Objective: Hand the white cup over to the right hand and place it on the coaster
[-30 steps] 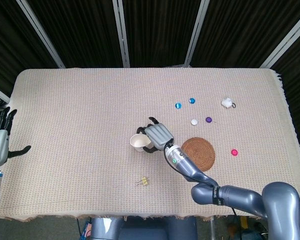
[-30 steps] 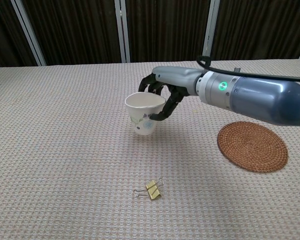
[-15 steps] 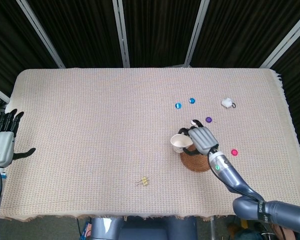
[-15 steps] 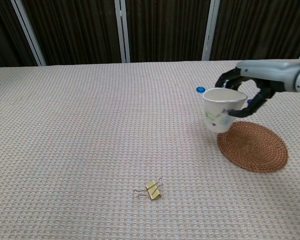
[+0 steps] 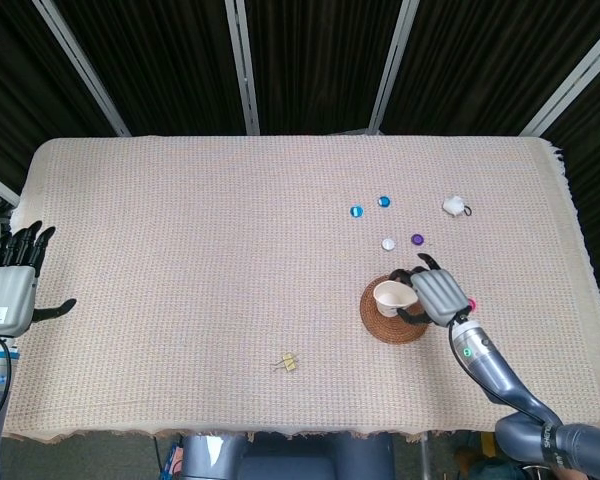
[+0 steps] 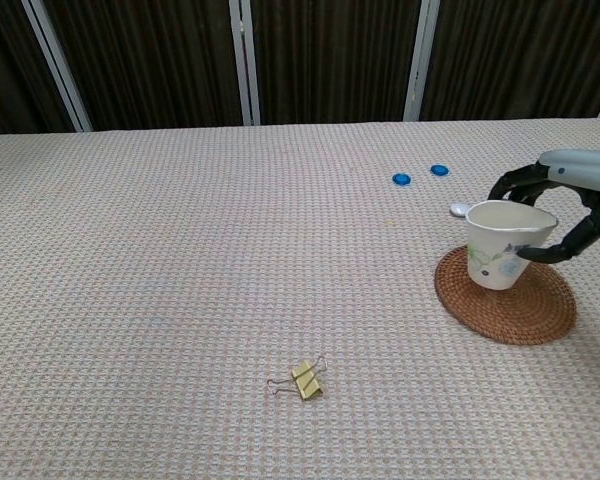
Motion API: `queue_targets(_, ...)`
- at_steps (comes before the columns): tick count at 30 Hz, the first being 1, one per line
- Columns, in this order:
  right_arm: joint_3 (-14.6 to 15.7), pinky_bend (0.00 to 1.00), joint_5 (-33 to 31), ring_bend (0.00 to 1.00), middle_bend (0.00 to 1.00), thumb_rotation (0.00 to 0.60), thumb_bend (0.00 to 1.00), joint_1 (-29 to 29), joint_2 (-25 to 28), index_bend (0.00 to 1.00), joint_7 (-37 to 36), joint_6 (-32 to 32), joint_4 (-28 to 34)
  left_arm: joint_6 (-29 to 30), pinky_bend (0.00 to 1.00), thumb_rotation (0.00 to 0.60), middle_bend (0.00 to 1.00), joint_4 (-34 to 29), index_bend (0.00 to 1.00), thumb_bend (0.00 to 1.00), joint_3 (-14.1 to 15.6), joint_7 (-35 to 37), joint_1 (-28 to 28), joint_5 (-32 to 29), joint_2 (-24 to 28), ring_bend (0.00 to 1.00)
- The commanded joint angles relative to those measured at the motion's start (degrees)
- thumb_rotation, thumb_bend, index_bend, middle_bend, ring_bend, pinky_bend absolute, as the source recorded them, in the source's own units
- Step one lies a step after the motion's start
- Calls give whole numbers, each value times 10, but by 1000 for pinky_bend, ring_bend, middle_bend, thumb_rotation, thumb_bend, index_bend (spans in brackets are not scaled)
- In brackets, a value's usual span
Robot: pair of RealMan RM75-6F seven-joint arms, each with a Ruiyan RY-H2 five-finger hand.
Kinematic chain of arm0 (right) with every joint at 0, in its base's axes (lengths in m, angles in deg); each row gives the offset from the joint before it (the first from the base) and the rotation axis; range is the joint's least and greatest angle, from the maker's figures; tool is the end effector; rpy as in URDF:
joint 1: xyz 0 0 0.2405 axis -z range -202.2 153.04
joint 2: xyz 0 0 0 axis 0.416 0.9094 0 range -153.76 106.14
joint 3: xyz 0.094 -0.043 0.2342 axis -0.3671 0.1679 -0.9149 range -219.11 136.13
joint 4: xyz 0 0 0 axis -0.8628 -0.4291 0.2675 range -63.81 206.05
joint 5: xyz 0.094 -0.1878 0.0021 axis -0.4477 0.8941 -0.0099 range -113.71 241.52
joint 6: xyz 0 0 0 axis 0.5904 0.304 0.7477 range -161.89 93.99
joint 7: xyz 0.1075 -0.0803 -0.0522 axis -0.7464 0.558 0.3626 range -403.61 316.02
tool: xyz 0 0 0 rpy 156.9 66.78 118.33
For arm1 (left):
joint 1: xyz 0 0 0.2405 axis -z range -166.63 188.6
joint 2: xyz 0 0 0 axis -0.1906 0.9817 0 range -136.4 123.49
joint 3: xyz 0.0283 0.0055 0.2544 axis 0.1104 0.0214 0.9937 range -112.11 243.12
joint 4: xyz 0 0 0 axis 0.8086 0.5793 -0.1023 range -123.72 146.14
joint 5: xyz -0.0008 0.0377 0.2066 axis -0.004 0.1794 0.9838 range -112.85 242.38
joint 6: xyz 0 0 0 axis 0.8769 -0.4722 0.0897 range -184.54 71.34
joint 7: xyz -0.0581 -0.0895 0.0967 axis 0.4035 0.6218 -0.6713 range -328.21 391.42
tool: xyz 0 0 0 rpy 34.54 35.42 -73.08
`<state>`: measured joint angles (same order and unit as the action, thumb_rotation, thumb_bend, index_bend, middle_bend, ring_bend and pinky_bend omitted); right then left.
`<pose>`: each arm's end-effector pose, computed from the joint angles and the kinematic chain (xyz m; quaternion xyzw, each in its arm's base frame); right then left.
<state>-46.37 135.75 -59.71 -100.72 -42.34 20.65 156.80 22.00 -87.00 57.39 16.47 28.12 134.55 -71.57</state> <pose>-0.2242 -0.3238 0.0398 0.7160 -0.4389 0.3532 0.4123 -0.2748 0.2579 0.1530 -0.5923 -0.3676 -0.3579 0.6212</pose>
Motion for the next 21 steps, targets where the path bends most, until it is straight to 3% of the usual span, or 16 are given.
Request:
queue_targets(1,3,79,6,319,433,600,253,4,-1,303,-8,1,-7,-1,0,600,0,1,0,0,-1,-1,0,-1,-1,0)
queue_targets(4,8,71,15,251,363,600,183,7,-1,227,-10,2,-14,-3,0,600,0,1,0,0,-1,-2,1,-1,-2,0)
queue_targets(6,12,23,19,80,138,600,32,8,1,51,-11,0,-16,-4,0,600,0,1,0,0,-1,-2,1,-1,-2,0)
queue_targets(8,19,0,25,3,17,600,0,9,7,0,-6,-6,-15,-3,0,600,0,1,0,0,-1,-1,0,0,-2,0)
queue_targets(13,22,0,41,0,0,600,0,18,28,0,3,15,16,-2,0,600,0,-1,0,0,-1,1,-1,2,-1,0)
queue_targets(21,20,0,80,0,0,600,0,66,74,0,41,128,89,8,0,600,0,-3,0,0,3,8,-8,16,1,0)
